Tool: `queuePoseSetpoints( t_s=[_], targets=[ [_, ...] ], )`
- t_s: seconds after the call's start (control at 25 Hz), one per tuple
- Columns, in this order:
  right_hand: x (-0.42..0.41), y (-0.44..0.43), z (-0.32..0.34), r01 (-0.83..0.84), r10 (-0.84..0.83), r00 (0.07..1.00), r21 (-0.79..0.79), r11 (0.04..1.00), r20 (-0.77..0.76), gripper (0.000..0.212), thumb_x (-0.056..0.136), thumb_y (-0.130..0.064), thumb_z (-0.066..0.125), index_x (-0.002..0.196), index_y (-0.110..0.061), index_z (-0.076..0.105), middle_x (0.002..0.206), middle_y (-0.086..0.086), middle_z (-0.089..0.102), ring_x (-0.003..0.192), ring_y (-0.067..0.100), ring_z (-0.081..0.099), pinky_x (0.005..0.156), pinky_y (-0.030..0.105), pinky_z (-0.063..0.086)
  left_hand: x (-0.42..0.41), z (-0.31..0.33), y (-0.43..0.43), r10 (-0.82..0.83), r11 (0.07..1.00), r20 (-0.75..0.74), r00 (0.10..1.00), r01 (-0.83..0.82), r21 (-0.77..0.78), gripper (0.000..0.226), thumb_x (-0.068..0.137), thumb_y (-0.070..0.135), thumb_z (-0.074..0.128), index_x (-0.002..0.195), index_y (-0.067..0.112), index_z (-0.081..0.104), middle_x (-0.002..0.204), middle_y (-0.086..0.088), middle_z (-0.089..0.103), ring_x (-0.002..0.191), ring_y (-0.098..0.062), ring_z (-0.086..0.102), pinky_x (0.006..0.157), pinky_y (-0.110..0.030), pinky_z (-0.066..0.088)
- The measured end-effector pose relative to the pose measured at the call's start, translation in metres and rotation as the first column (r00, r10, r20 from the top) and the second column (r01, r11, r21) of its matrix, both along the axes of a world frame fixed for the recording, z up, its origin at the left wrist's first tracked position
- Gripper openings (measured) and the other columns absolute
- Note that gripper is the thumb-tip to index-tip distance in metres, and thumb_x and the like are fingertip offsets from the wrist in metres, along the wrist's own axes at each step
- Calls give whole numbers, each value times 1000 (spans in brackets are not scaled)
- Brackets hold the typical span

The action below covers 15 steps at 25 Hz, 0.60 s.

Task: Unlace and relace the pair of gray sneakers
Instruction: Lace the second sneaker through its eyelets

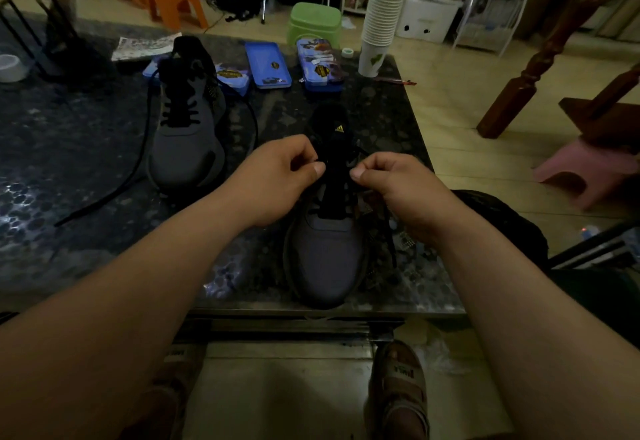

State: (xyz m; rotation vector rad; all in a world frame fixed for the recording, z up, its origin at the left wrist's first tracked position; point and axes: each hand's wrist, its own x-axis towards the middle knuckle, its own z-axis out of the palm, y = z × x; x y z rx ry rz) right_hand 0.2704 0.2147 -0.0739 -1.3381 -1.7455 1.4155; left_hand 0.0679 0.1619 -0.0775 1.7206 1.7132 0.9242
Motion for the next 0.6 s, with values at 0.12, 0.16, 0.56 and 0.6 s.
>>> queuePoseSetpoints(
  t_s=[0.12,0.16,0.56,0.6],
  targets=[
    [3,2,-1,11,-12,999,20,1000,50,20,99,-25,63,81,-21,70,77,0,68,75,17,60,74,39,47,-1,-1,1,-15,1000,-18,1000,15,11,17,102,27,63,87,21,59,79,1,67,72,-15,64,73,-39,55],
    [3,2,0,6,-9,997,42,999,82,20,99,-25,61,82,-21,69,76,0,66,74,16,59,73,38,46,-1,-2,1,-18,1000,-24,1000,18,12,16,102,26,62,87,22,58,79,2,68,74,-15,67,72,-39,57],
    [5,-1,-2,-34,28,998,109,993,63,20,99,-31,68,97,-11,68,83,5,69,72,9,61,66,26,52,0,-12,0,-6,999,28,1000,5,31,19,99,37,67,90,21,60,79,0,66,68,-11,59,70,-38,53],
    [6,-3,-3,-47,41,998,126,991,49,18,99,-27,69,96,-9,67,78,1,66,67,6,57,61,22,48,1,-13,0,-16,1000,58,998,15,23,18,98,35,69,89,21,61,78,1,64,66,-9,55,68,-34,50]
  ],
)
